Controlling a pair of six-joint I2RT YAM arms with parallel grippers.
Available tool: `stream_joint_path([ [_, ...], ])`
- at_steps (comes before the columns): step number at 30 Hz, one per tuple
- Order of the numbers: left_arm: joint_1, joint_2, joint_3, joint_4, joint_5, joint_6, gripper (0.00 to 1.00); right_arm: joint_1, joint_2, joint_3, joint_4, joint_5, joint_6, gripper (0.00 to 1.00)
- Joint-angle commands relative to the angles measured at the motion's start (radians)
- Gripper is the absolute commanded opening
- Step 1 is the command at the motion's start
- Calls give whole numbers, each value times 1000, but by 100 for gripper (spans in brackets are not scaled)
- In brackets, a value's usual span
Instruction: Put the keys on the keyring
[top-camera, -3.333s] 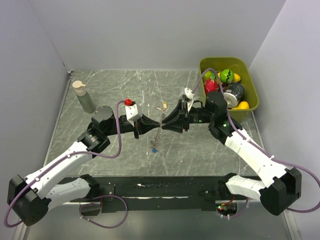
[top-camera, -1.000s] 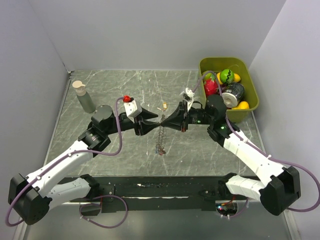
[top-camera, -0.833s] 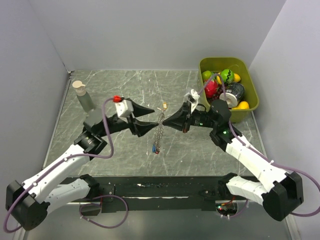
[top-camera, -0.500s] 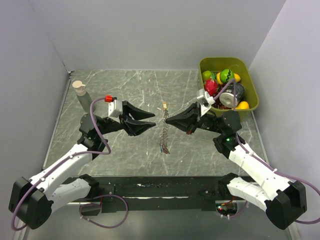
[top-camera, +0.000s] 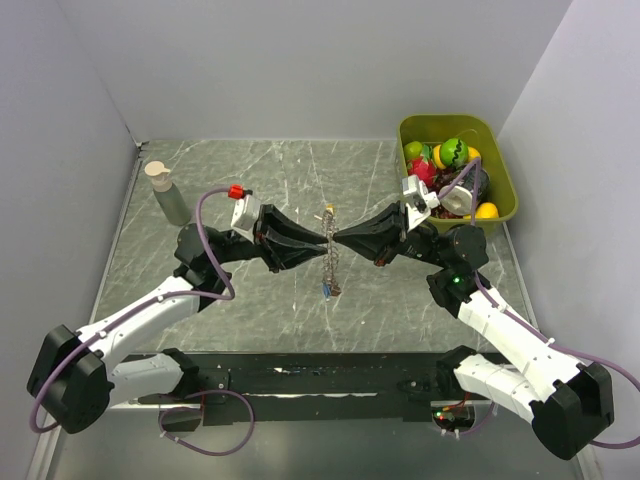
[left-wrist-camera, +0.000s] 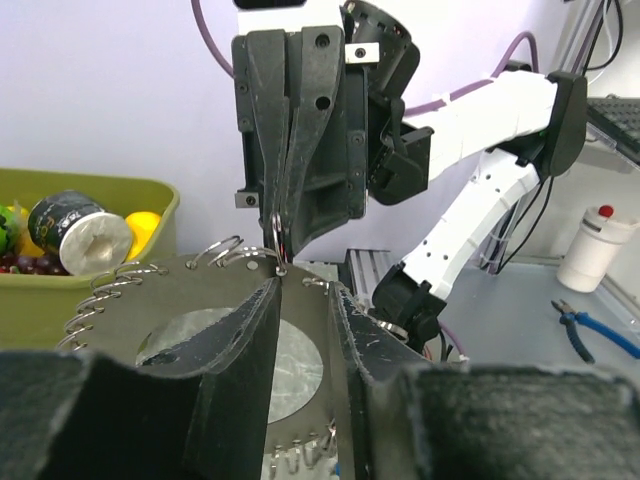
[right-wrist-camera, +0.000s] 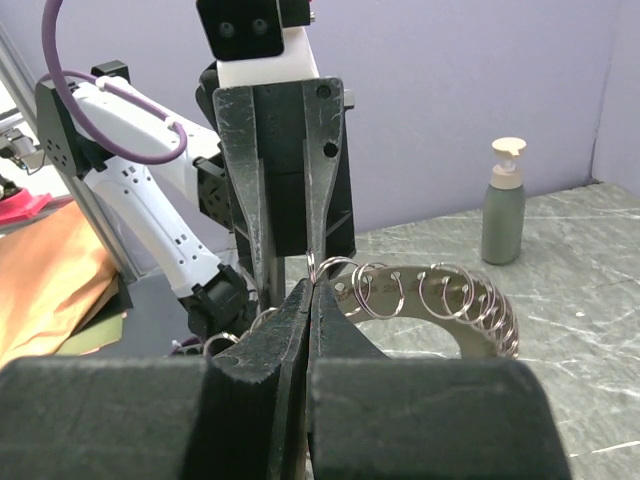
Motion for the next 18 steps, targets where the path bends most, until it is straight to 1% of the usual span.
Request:
stream_joint_path([
  [1, -5, 6, 42, 91, -9, -32, 32, -4, -21, 2, 71, 22, 2, 0],
  [12, -10, 41, 79, 66, -16, -18, 27, -4, -23, 0, 57, 19, -4, 0],
  [13, -11, 44, 82, 60, -15, -14, 23, -4, -21, 0, 59, 19, -3, 0],
  [15, -16, 50, 94, 34, -10, 3, 20, -2, -15, -1, 60, 17, 1, 0],
  [16, -19, 52, 99, 28, -9, 6, 16, -2, -15, -1, 62, 17, 2, 0],
  [18, -20, 58, 104, 29, -1, 8, 11, -2, -11, -1, 62, 16, 2, 0],
])
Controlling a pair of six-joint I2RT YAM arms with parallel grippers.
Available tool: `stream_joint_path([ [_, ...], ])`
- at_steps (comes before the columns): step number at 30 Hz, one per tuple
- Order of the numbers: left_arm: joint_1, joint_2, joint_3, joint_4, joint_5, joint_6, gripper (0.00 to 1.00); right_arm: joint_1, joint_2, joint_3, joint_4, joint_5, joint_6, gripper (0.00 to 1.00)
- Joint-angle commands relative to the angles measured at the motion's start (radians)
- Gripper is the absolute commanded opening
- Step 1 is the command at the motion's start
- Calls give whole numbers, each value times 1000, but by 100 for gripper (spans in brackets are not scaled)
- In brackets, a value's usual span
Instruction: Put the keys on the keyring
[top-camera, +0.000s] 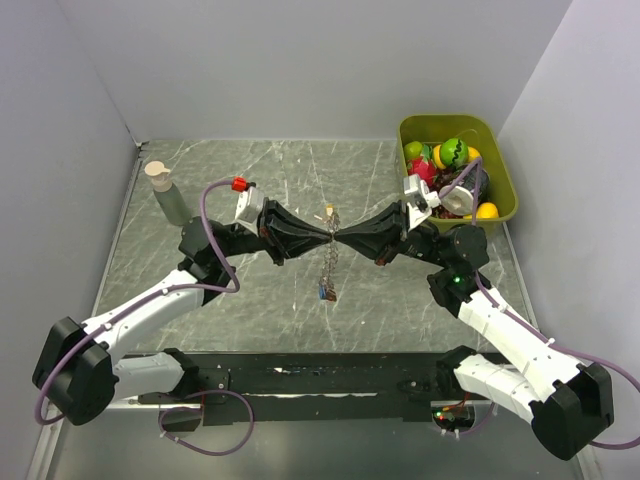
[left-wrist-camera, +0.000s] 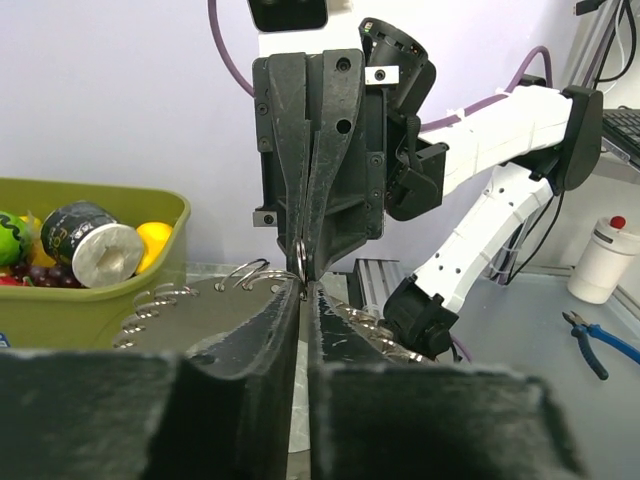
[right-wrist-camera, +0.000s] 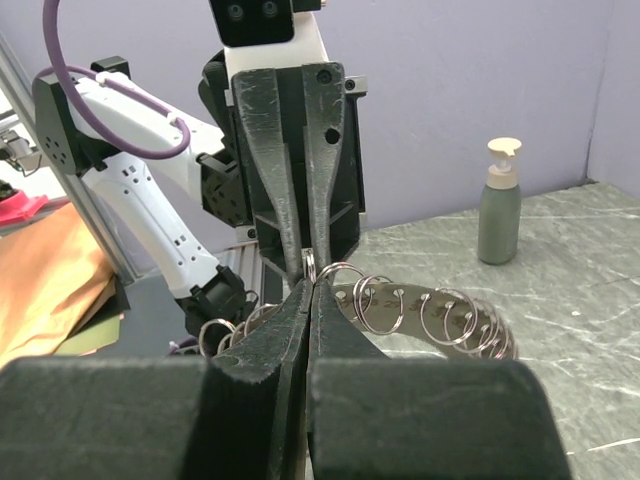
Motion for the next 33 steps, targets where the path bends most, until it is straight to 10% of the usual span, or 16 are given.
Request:
stream_joint_path([
  [1, -17, 8, 55, 13, 16, 15, 7, 0, -11, 0, 57, 13, 0, 0],
  [9, -19, -29, 37, -50, -15, 85, 1, 0, 8, 14, 2, 7, -11, 0],
  [17, -19, -150, 9, -366, -223, 350, 1, -6, -20, 51, -146, 62, -130, 61],
  [24, -17, -247, -9, -584, -340, 524, 1, -65, -23, 105, -292, 151, -187, 86],
  [33, -16, -347, -26, -714, -453, 584, 1, -75, 308, 354, -619, 306, -190, 93],
])
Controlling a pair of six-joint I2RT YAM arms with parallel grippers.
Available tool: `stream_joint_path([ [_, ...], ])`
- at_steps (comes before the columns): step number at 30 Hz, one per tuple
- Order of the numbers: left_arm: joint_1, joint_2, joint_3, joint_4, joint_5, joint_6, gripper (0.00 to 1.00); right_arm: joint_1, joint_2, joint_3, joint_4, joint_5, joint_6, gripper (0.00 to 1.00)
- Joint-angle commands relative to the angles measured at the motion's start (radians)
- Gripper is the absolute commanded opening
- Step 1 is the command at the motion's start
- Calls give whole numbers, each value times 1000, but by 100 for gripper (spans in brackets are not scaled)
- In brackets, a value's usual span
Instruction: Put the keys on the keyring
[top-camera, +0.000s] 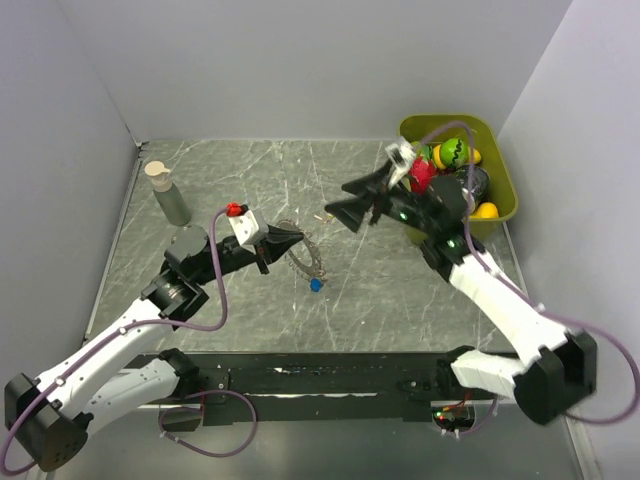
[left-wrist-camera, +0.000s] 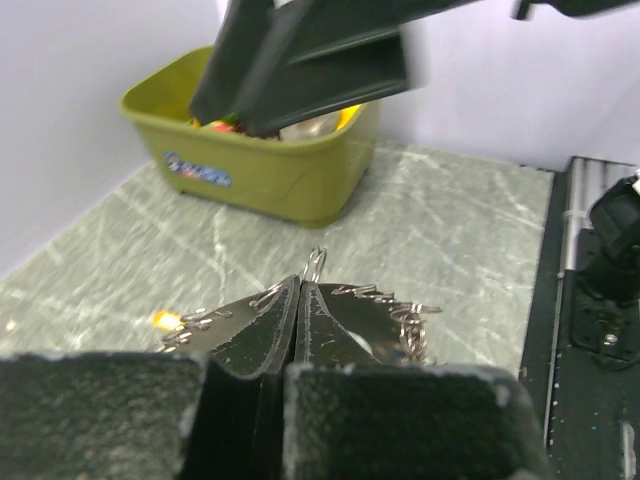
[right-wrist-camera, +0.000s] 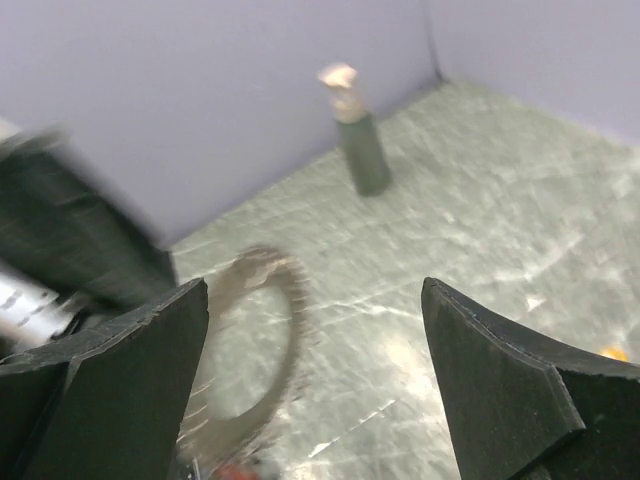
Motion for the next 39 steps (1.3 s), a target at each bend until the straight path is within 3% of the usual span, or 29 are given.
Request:
stream_joint_path([
  [1, 6, -66, 6, -30, -92, 41, 1, -3, 215, 185, -245, 166, -32, 94],
  [6, 72, -81, 15, -98, -88, 34, 1, 3, 509, 457, -622, 270, -64, 93],
  [12, 242, -89, -2, -76, 33, -48, 1, 17, 859, 828, -912, 445, -52, 90],
  [16, 314, -40, 37, -122, 55, -37, 1, 20, 1051, 1040, -1078, 501, -12, 81],
  [19, 345, -24, 46, -115, 86, -37, 1, 23, 1129, 1094, -1094, 522, 3, 70],
  [29, 359, -35, 34, -61, 173, -78, 1, 26, 1263, 1171, -1085, 510, 46, 54],
  [39, 359, -70, 20, -59, 179, -97, 1, 29, 1350, 1231, -1103, 496, 85, 47],
])
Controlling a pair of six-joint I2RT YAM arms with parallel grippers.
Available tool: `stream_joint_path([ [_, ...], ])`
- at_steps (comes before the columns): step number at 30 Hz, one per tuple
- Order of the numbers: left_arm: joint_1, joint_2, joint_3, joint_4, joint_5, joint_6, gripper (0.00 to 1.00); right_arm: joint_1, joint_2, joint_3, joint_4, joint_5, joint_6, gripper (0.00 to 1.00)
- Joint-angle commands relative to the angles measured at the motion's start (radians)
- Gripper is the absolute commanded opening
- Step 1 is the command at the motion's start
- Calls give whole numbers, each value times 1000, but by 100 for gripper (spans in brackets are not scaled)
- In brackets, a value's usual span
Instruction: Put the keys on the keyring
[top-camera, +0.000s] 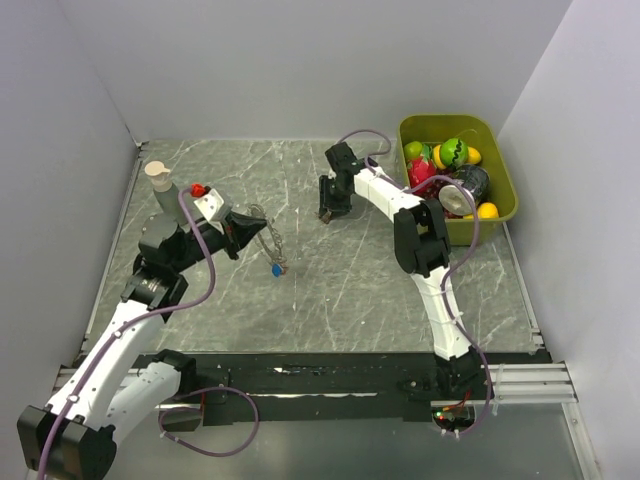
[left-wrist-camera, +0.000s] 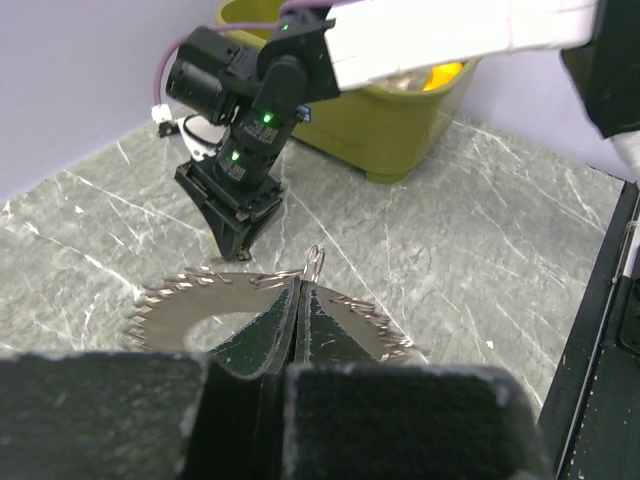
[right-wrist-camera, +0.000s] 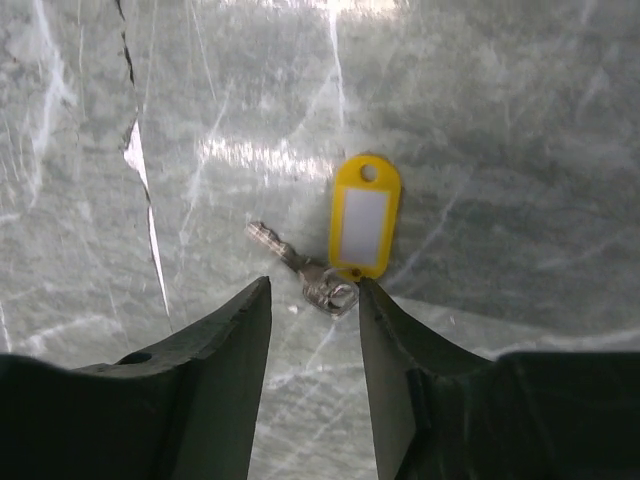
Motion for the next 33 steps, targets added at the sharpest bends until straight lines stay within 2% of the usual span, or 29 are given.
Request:
stream_joint_path([
  [1, 4, -32, 31, 76, 24, -14, 1, 17, 46, 78, -31, 8, 27, 47],
  [6, 4, -46, 34, 65, 25, -12, 1, 15, 80, 140, -74, -4, 36, 38],
  [11, 4, -67, 30, 56, 15, -11, 1, 11, 69, 122, -83, -35, 35, 21],
  [12, 4, -69, 30, 56, 16, -11, 1, 9, 59, 103, -73, -38, 33, 12],
  [15, 4, -75, 25, 53, 15, -12, 1, 5, 40, 63, -62, -47, 25, 1],
  [19, 3, -81, 24, 51, 21, -16, 1, -2, 39, 63, -94, -85, 7, 0],
  [28, 4, -90, 4, 60, 24, -23, 1, 11, -151, -213, -26, -147, -27, 0],
  [33, 4, -90, -1, 53, 22, -17, 1, 17, -220, -212, -43, -135, -53, 0],
])
